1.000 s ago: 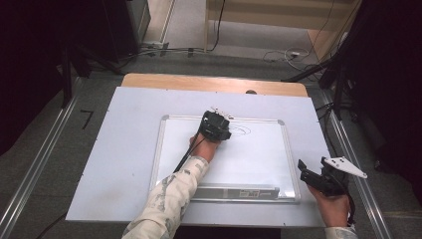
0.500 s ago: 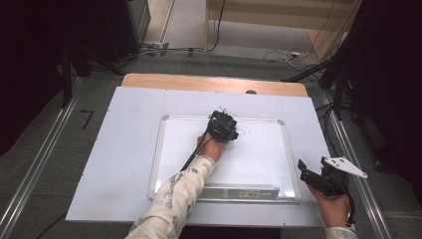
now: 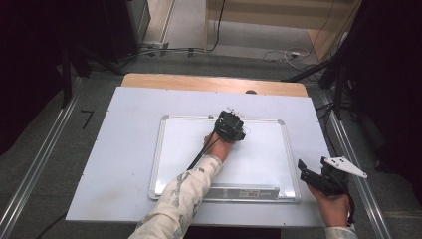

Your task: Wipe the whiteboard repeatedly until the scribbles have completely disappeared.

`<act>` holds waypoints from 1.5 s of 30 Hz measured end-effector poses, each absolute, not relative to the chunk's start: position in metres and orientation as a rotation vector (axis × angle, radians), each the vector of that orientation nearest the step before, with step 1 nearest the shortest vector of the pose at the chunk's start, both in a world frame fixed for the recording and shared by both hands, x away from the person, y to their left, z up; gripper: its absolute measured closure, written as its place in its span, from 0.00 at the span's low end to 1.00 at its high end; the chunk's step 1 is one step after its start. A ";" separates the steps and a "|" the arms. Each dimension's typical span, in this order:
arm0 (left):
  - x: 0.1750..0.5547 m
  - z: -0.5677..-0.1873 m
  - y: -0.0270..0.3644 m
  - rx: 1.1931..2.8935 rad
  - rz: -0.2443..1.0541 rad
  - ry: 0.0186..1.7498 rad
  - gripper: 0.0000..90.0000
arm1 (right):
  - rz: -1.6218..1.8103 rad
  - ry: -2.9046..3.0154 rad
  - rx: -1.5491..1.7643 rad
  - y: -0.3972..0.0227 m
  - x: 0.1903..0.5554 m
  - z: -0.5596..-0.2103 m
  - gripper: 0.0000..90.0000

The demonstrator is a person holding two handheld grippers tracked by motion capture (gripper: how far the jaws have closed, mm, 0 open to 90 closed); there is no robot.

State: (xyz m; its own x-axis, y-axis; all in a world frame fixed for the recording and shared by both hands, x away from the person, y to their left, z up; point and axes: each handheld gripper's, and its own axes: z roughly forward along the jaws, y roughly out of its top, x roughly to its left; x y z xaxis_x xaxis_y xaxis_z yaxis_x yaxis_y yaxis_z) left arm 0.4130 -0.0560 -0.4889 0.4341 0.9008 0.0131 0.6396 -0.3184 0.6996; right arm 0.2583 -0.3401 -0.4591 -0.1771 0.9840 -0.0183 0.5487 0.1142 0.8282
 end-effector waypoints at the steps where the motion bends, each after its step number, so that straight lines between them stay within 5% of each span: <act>1: 0.413 -0.489 -0.057 2.069 0.544 1.289 0.45 | 0.939 1.799 1.490 -0.340 0.258 -0.459 0.20; 45: 0.416 -0.488 -0.117 2.105 0.507 1.215 0.45 | 0.944 1.802 1.484 -0.342 0.258 -0.459 0.20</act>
